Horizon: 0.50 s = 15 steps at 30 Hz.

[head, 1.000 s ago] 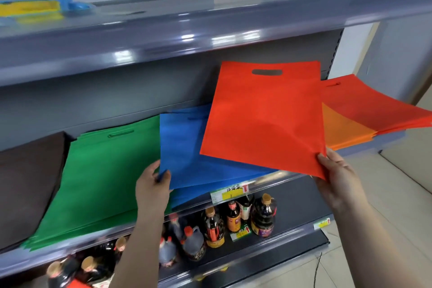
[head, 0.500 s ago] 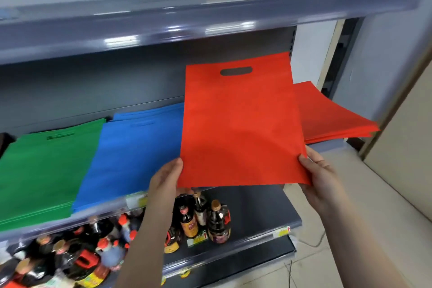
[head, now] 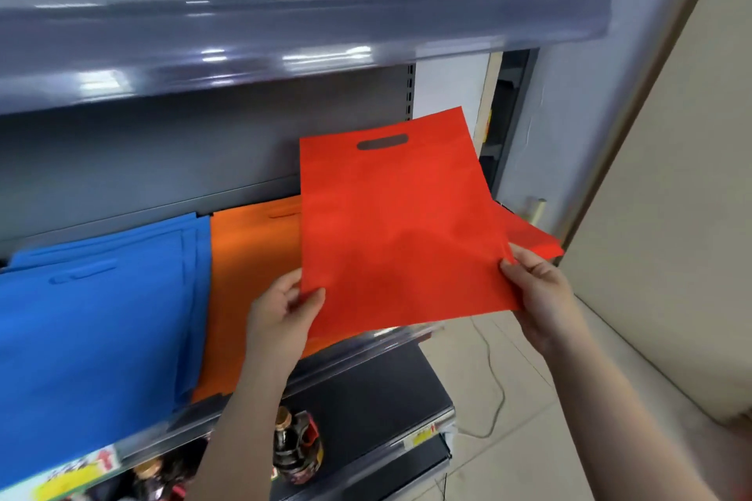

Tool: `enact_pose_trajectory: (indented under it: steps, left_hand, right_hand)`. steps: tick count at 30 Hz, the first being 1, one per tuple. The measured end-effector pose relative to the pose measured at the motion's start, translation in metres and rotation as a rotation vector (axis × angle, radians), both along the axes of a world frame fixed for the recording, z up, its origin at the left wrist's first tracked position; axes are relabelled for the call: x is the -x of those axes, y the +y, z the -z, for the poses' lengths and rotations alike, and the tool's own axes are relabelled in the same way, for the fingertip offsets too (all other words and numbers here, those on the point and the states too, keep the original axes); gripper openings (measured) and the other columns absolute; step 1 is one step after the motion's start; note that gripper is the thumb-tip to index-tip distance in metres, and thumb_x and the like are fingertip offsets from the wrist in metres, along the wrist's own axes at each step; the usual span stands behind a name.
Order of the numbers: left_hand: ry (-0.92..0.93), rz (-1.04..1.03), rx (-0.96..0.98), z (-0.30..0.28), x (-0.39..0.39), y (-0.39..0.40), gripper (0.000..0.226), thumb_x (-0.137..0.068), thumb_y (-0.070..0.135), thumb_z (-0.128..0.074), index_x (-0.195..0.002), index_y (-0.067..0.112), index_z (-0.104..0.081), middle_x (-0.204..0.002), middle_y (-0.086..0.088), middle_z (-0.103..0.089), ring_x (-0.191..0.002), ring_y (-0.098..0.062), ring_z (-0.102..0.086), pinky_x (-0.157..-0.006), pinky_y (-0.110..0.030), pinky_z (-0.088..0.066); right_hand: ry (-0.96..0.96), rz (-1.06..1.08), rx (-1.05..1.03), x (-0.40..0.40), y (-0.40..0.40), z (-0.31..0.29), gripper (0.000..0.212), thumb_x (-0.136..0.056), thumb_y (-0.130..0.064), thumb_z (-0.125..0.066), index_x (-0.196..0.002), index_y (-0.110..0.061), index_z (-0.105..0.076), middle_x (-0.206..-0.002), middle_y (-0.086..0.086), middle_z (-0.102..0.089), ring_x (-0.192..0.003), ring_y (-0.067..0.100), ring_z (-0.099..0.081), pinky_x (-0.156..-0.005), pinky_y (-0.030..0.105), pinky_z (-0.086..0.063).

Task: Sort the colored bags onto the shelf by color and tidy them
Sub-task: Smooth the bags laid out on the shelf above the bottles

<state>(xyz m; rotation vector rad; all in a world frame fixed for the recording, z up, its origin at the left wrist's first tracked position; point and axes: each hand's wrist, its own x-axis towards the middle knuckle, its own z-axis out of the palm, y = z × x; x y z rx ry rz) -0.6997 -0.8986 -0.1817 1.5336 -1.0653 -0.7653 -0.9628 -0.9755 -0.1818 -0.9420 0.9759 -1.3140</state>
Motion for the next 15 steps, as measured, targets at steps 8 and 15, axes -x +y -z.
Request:
enact_pose_trajectory:
  steps: [8, 15]
  left_hand:
    - [-0.207, 0.002, -0.019, -0.007, 0.047, -0.062, 0.026, -0.09, 0.016, -0.062, -0.114, 0.023, -0.059, -0.088, 0.018, -0.062, -0.082, 0.002, -0.059, -0.071, -0.015, -0.044]
    - [-0.479, -0.15, -0.138, -0.006, 0.096, -0.101, 0.032, -0.091, 0.024, -0.061, -0.122, 0.015, -0.06, -0.111, -0.002, -0.065, -0.097, -0.012, -0.058, -0.076, -0.019, -0.039]
  right_hand:
    - [0.28, 0.092, 0.061, 0.051, -0.074, -0.007, 0.029, -0.094, 0.004, -0.046, -0.098, -0.015, -0.066, -0.074, -0.01, -0.073, -0.066, 0.003, -0.066, -0.061, 0.017, -0.052]
    - [0.631, 0.125, 0.103, 0.087, -0.128, -0.007, 0.026, -0.092, 0.0, -0.051, -0.107, -0.015, -0.066, -0.087, -0.004, -0.07, -0.068, 0.004, -0.061, -0.055, 0.01, -0.045]
